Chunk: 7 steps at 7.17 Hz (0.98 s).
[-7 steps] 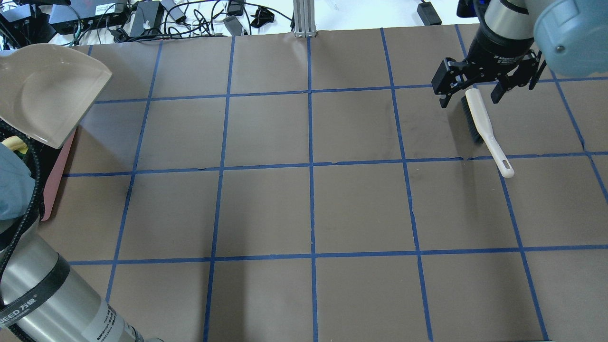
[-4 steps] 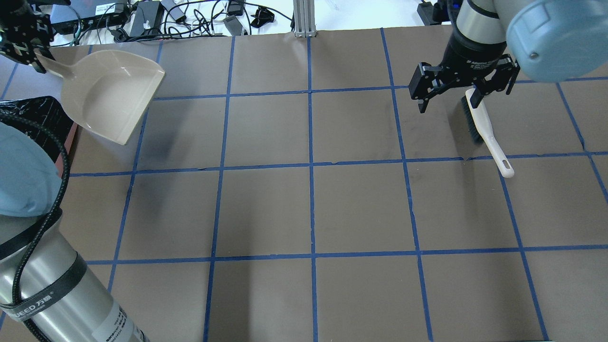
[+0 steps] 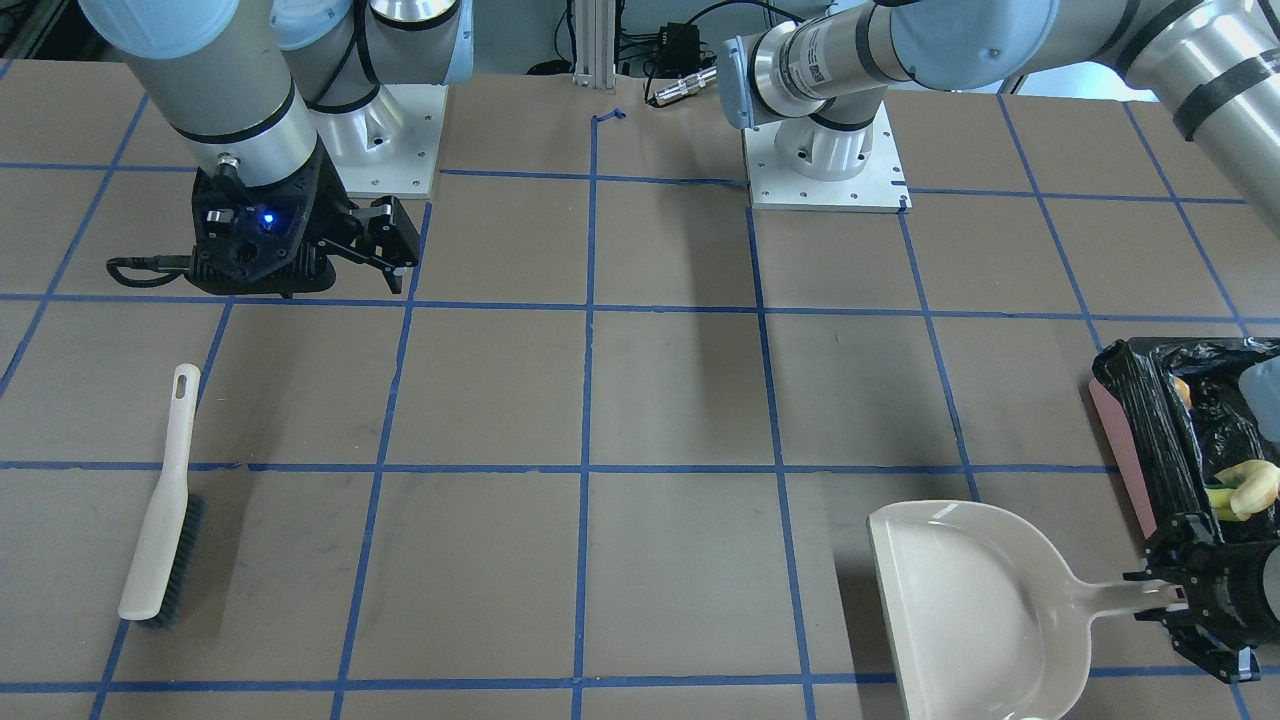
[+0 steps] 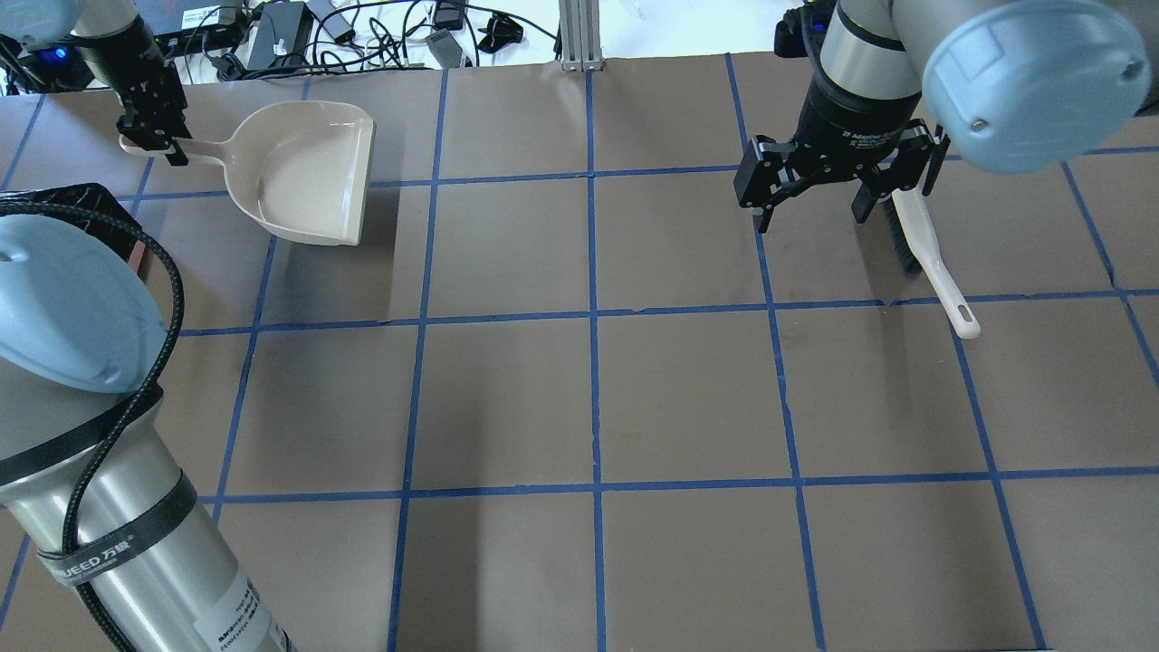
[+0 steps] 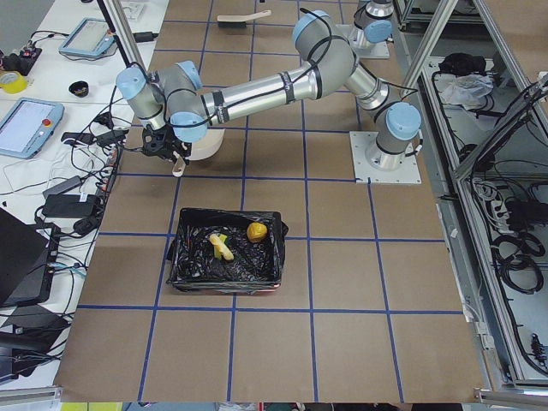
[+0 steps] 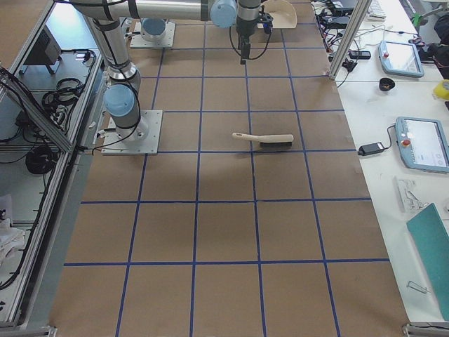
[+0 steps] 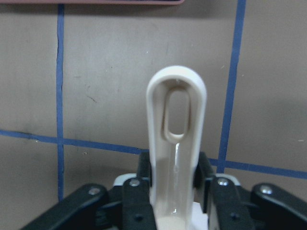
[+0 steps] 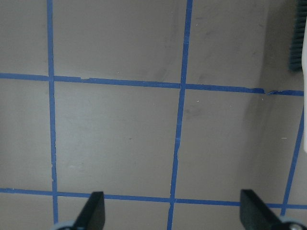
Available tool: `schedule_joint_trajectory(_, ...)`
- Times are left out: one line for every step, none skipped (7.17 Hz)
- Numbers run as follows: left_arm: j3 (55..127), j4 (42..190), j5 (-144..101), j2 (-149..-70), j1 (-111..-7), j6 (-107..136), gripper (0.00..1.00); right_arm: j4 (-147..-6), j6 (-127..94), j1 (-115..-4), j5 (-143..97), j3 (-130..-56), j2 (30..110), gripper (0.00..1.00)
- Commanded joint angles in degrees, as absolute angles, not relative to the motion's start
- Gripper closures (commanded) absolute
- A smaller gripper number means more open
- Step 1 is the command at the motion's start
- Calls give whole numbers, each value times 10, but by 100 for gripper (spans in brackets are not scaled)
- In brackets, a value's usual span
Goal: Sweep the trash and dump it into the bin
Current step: 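Bring the empty dustpan back onto the table with the left gripper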
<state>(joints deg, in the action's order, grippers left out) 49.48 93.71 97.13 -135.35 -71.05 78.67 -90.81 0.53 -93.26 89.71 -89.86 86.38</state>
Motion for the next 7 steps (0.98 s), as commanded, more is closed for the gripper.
schedule_joint_trajectory(495, 929, 962, -1361, -735, 836, 100, -902, 5, -930, 895, -898, 880, 0)
schedule_joint_trajectory(498, 928, 950, -1359, -747, 825, 100, -903, 4, -930, 898, -899, 879, 0)
schedule_joint_trajectory(511, 927, 950, -1353, -764, 799, 100, -908, 4, -926, 901, -899, 879, 0)
schedule_joint_trajectory(545, 919, 951, -1344, -774, 795, 100, -908, 5, -920, 902, -898, 879, 0)
schedule_joint_trajectory(588, 878, 950, -1331, -778, 795, 100, -903, 7, -899, 901, -898, 879, 0)
schedule_joint_trajectory(642, 838, 951, -1317, -778, 795, 100, -902, 11, -890, 901, -899, 884, 0)
schedule_joint_trajectory(679, 809, 951, -1301, -780, 797, 100, -900, 11, -891, 901, -899, 893, 0)
